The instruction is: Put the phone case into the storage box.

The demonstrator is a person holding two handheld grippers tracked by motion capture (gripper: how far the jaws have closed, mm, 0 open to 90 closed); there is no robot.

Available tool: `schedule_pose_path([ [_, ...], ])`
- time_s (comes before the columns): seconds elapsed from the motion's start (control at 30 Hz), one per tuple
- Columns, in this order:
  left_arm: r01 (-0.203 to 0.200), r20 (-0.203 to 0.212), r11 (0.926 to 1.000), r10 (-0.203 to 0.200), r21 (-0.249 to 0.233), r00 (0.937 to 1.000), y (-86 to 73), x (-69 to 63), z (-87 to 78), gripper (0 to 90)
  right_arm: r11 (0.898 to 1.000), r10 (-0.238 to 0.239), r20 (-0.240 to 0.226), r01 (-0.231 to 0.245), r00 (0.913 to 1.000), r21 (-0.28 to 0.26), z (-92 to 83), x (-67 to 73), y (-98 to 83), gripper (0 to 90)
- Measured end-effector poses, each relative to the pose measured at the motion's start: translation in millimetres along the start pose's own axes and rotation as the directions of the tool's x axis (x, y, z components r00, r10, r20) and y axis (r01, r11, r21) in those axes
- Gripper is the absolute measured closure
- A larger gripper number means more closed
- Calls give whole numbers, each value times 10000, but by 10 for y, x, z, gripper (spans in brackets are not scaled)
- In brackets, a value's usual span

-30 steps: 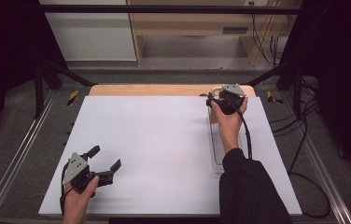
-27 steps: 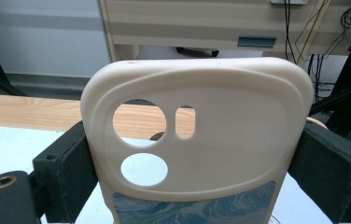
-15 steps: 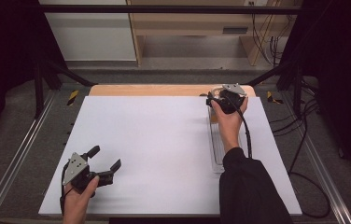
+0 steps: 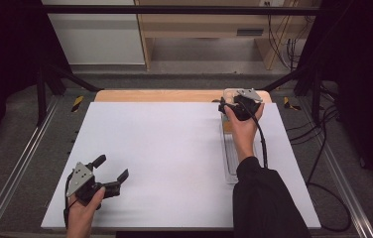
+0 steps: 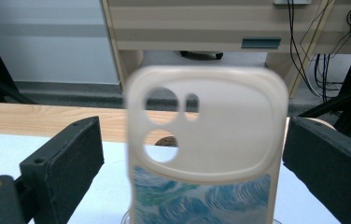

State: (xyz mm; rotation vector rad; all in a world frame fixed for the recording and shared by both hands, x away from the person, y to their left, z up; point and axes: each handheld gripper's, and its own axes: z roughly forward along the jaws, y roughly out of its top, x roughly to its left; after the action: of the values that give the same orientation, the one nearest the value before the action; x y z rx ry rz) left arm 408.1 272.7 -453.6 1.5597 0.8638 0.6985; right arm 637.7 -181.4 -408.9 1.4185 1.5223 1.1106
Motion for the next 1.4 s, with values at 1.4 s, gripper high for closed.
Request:
schedule_pose_path([
  [1.4, 80, -12, 10000, -80, -9, 10000, 1, 6, 11, 29, 9995, -318, -82, 317, 9995, -71, -124, -21, 67, 43],
])
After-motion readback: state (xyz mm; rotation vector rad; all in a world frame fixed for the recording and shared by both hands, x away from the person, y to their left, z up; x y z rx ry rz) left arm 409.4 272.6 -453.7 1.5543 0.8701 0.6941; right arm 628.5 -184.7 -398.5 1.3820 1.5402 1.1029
